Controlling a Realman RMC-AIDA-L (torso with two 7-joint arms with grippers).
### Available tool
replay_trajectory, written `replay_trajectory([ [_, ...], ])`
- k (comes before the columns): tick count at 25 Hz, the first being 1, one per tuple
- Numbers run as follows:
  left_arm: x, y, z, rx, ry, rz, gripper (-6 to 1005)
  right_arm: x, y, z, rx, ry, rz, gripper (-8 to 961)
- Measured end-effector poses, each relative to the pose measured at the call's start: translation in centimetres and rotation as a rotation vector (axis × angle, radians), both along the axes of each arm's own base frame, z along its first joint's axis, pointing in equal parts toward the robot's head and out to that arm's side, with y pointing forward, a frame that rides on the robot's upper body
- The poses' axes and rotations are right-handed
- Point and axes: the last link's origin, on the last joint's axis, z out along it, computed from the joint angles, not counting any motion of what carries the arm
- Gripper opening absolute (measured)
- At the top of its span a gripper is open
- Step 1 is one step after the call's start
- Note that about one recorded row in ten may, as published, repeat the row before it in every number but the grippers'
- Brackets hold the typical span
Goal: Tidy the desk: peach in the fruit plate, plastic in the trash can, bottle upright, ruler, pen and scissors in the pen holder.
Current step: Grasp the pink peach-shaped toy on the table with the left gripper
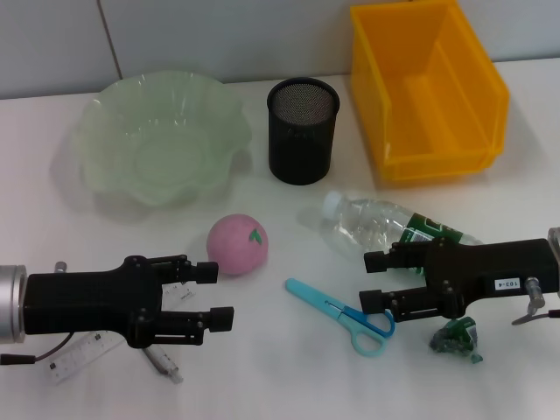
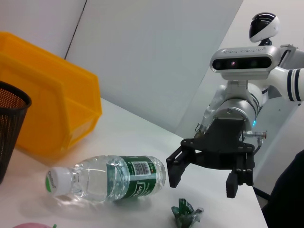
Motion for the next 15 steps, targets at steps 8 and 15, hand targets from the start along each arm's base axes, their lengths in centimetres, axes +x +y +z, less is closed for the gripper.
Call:
replay_trajectory([
  [8, 0.05, -0.05, -0.02, -0.003, -0.003, -0.001, 813, -0.08, -0.08, -0.04, -0.005, 0.005, 0.001, 773],
  [15, 0.20, -0.02, -0.04, -0.003, -0.005, -0.007, 813, -0.10, -0.13, -0.13, -0.008, 0.008, -0.001, 774],
])
